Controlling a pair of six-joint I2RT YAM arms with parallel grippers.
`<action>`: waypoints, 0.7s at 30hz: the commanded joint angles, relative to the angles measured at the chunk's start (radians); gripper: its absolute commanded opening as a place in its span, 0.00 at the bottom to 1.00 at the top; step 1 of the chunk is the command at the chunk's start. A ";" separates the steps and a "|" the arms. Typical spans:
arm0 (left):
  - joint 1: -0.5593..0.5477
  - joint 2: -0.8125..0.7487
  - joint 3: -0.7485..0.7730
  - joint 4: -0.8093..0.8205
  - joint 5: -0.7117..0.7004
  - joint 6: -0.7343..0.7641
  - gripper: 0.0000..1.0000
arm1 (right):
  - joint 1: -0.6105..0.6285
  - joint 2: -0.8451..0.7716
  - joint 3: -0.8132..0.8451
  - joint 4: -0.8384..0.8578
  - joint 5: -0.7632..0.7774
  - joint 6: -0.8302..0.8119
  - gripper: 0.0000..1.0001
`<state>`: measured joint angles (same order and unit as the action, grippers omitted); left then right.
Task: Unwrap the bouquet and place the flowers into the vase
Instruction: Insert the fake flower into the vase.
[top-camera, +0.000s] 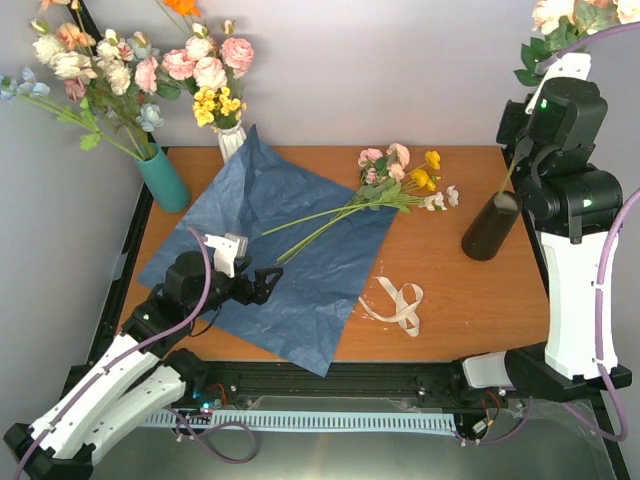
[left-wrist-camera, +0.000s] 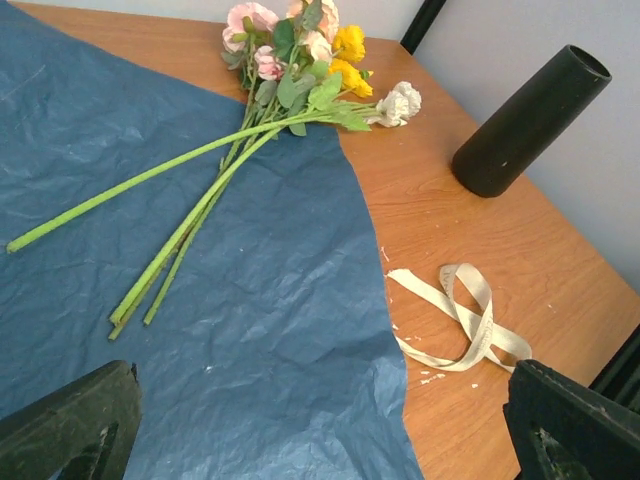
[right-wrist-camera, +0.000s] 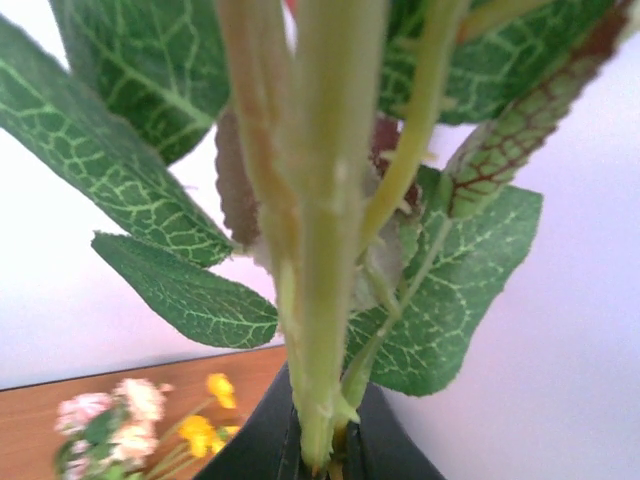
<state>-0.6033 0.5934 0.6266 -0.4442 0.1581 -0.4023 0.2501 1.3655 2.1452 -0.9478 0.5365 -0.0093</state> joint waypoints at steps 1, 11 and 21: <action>-0.005 -0.031 0.003 0.002 -0.032 -0.027 1.00 | -0.094 -0.008 -0.055 0.056 0.071 -0.075 0.03; -0.003 -0.022 -0.006 -0.005 -0.050 -0.044 0.99 | -0.232 -0.023 -0.193 0.190 -0.076 -0.002 0.03; -0.004 -0.020 -0.011 -0.001 -0.041 -0.041 1.00 | -0.254 -0.110 -0.474 0.389 -0.107 0.018 0.03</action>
<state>-0.6033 0.5735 0.6147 -0.4496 0.1196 -0.4294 0.0143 1.2987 1.7344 -0.6872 0.4416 -0.0097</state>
